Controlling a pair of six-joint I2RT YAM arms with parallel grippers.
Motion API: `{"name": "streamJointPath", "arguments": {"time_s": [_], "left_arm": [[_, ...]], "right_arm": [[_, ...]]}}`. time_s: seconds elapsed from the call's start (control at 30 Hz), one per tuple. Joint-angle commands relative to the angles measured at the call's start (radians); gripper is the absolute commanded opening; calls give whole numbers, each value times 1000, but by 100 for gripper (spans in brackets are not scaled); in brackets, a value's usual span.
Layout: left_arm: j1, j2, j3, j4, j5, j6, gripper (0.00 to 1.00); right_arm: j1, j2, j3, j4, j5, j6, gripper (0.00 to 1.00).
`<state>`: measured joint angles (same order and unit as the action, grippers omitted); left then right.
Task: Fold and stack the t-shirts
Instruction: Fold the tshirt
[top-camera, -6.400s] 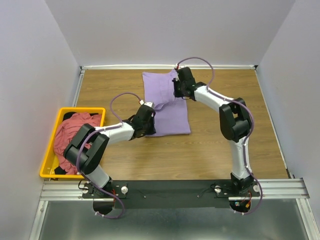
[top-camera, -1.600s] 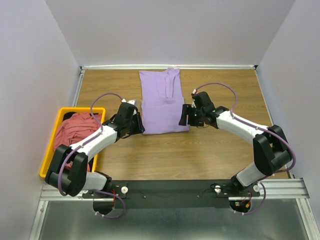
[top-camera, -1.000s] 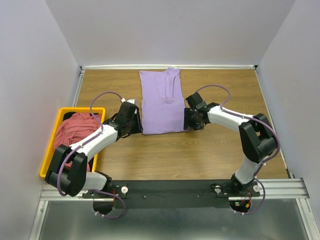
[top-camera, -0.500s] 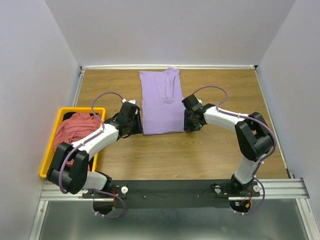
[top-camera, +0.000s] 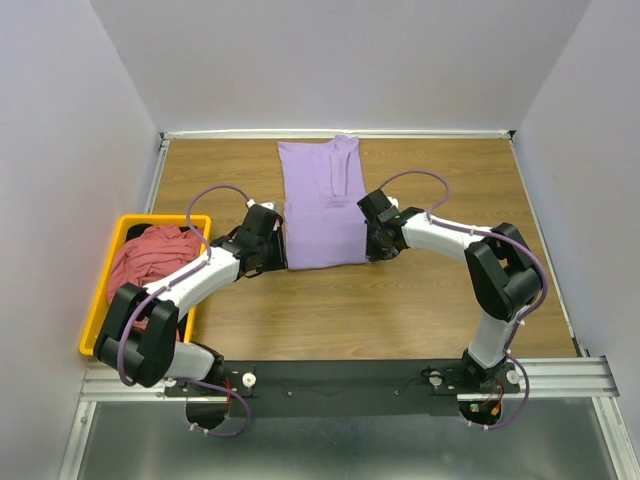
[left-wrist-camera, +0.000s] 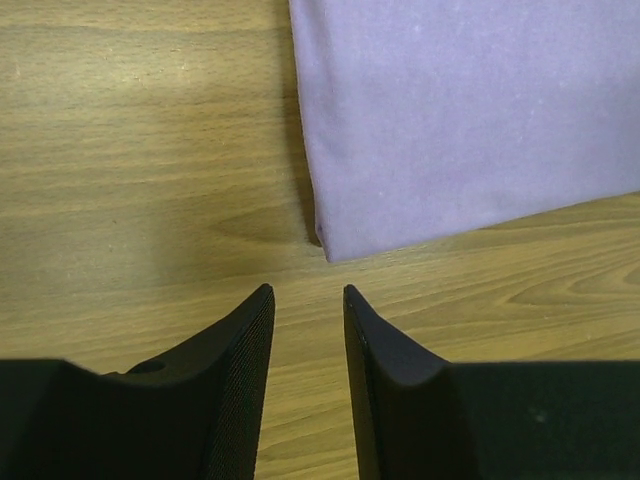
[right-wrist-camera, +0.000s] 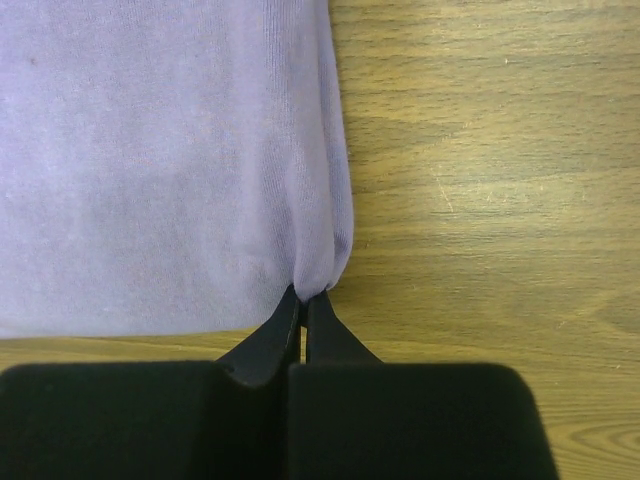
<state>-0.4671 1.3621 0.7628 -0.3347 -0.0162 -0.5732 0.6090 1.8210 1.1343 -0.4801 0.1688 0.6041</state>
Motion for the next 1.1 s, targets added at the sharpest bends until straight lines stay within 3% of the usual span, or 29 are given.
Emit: {"name": "streamJointPath", "arguments": {"time_s": [0.0, 0.53, 1.07], "left_arm": [[-10, 17, 26, -15, -31, -36, 43], [-90, 186, 139, -90, -108, -136, 49], [-114, 305, 208, -130, -188, -166, 49]], "right_arm": [[6, 69, -51, -58, 40, -18, 1], [23, 23, -57, -55, -41, -101, 1], [23, -12, -97, -37, -64, -147, 1]]}}
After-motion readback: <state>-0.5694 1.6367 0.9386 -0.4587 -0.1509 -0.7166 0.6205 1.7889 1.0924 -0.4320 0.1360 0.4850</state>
